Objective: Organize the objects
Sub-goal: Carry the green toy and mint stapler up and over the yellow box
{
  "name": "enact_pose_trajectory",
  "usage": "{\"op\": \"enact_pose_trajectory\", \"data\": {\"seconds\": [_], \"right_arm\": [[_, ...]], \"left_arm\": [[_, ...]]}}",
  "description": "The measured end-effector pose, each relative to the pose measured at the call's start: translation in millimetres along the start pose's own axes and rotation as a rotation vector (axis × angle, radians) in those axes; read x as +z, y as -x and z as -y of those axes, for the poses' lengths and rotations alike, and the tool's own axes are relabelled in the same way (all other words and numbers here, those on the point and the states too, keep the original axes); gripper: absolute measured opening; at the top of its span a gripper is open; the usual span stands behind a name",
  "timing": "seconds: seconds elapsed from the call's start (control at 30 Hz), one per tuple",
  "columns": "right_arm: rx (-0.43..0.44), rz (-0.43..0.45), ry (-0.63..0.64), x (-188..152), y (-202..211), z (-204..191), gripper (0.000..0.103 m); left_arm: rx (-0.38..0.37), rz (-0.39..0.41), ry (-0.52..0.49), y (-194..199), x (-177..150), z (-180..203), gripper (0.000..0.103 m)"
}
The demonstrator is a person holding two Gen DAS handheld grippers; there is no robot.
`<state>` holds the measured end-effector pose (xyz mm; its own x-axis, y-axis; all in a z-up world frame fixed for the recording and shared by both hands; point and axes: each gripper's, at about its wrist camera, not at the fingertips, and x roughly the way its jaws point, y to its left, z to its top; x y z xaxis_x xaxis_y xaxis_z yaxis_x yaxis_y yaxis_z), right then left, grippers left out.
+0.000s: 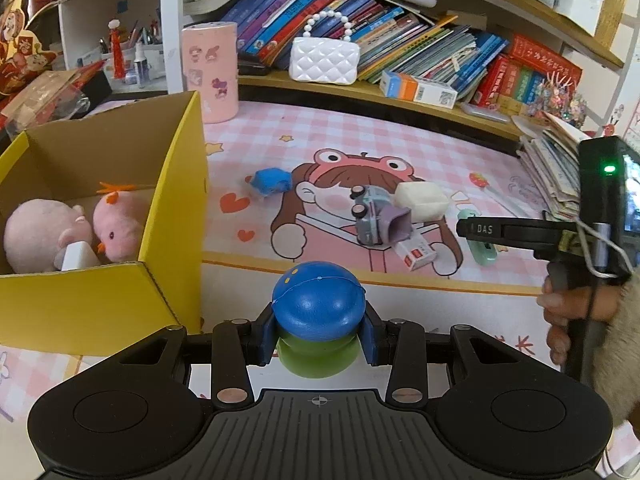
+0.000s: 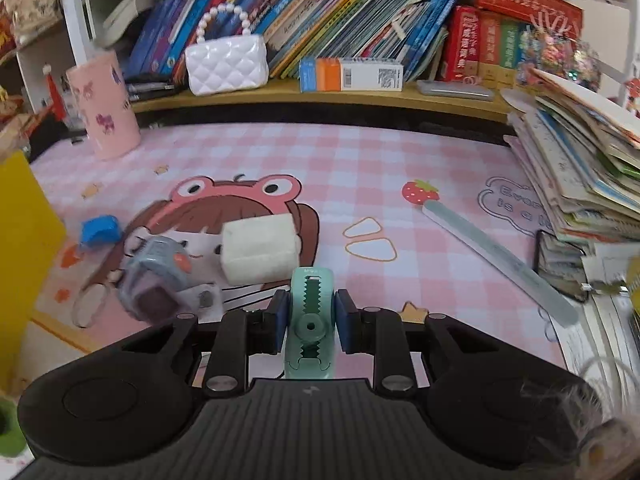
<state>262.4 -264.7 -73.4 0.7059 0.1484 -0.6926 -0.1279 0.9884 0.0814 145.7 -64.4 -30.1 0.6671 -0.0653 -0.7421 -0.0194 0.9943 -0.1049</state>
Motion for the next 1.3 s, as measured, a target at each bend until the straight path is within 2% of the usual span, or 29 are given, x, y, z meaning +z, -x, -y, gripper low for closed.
{"op": "enact_pose_trajectory", "data": {"seconds": [0.2,0.37,0.7,1.0,1.3], "right_arm": [[0.023,0.008,-0.042,-8.9,51.8,-17.9,0.024],[0.046,0.001,-0.046,-26.7,94.3,-36.4,0.024],[0.043,-0.004,0.000,-59.2,137.6,-79.9,0.024],[0.048,-0.007,0.011,-83.4,162.9,-131.1,0.024],[0.115,-0.031,0.074,-111.3,181.6,-201.2,0.024]], "left_arm": [[-0.046,0.037,0.002,12.3,-2.4,-3.2,0.039],[-0.100,0.073,-0.035,24.1,-2.9,-4.3,0.039],[-0.176,0.112,-0.059,50.6,-17.5,-23.7,0.039],[-0.166,0.131,-0.020,81.8,-38.5,-73.4,0.039],[-0.108,0.146,0.050,118.0,-66.2,-138.0,0.039]]}}
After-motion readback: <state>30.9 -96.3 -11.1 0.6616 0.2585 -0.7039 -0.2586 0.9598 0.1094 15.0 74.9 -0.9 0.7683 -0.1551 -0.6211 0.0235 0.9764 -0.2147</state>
